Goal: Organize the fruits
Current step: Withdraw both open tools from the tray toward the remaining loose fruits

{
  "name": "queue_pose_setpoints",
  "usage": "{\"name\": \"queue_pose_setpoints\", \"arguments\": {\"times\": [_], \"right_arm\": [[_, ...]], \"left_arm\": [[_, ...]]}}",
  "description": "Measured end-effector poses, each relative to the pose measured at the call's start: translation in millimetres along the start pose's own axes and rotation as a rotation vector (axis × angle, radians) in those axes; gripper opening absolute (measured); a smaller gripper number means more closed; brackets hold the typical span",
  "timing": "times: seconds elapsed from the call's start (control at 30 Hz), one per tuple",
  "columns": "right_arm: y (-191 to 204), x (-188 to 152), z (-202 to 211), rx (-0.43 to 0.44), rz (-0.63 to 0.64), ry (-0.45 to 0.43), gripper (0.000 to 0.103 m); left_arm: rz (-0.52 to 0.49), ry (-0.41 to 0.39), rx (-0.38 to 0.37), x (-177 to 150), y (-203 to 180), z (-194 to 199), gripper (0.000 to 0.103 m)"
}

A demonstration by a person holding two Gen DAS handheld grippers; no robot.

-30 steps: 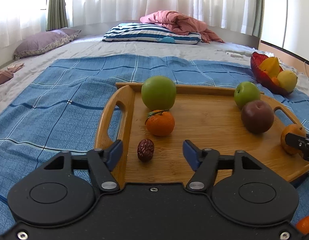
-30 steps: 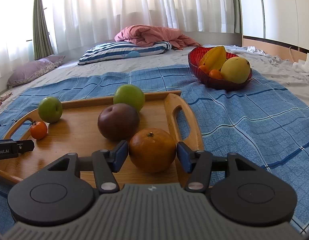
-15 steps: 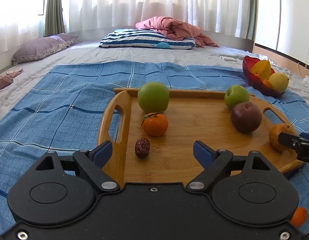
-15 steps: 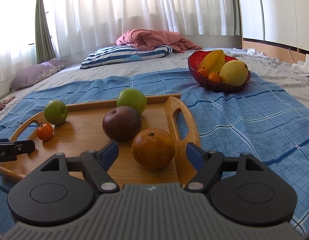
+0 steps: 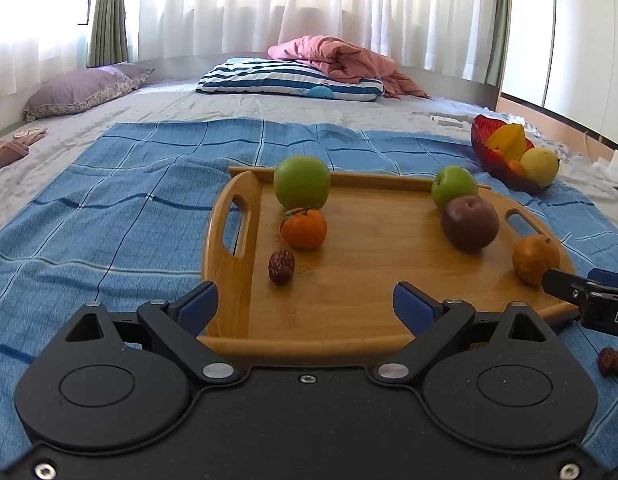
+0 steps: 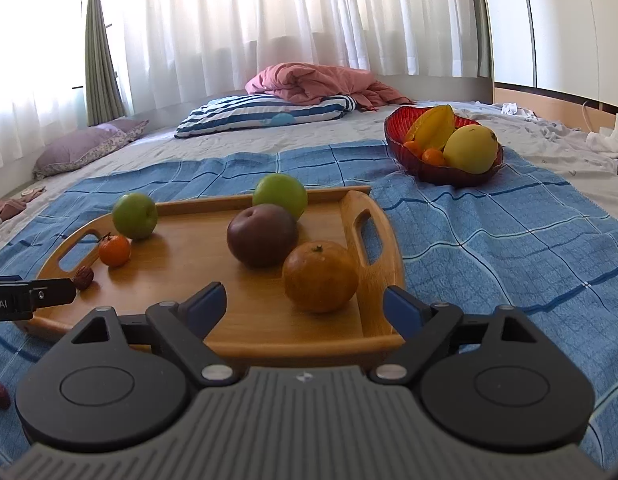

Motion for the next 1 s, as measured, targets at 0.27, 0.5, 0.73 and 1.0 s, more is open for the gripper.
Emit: {"name": "queue_pose_setpoints", "arguments": {"times": [0.27, 0.5, 0.73, 1.0], "right_arm": [[4, -8, 20, 0.025, 0.001, -0.022, 0.097], [13, -16, 37, 0.054, 0.028, -0.043, 0.101], [20, -32, 48, 0.066, 0.052, -0.056, 0.103], [20, -43, 63, 0.072, 0.039, -0.096, 0.103]], "left_arm": [[0.026, 0.001, -0.025, -14, 0, 19, 0.100], [0.035, 0.003, -0.031, -27, -3, 31, 0.101], [0.030, -0.004, -0.023, -41, -6, 42, 0.102], [0.035, -0.042, -0.005, -54, -7, 57, 0.102]]}}
Point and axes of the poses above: each gripper's, at about its wrist camera, not at the fingertips, and z roughly against the way its jaws point, y to its left, x to its top, the point moved 7 cm from there along -z, roughly the way its jaws point, and after that the axes turned 6 degrees about -x, right-handed, at the moved point
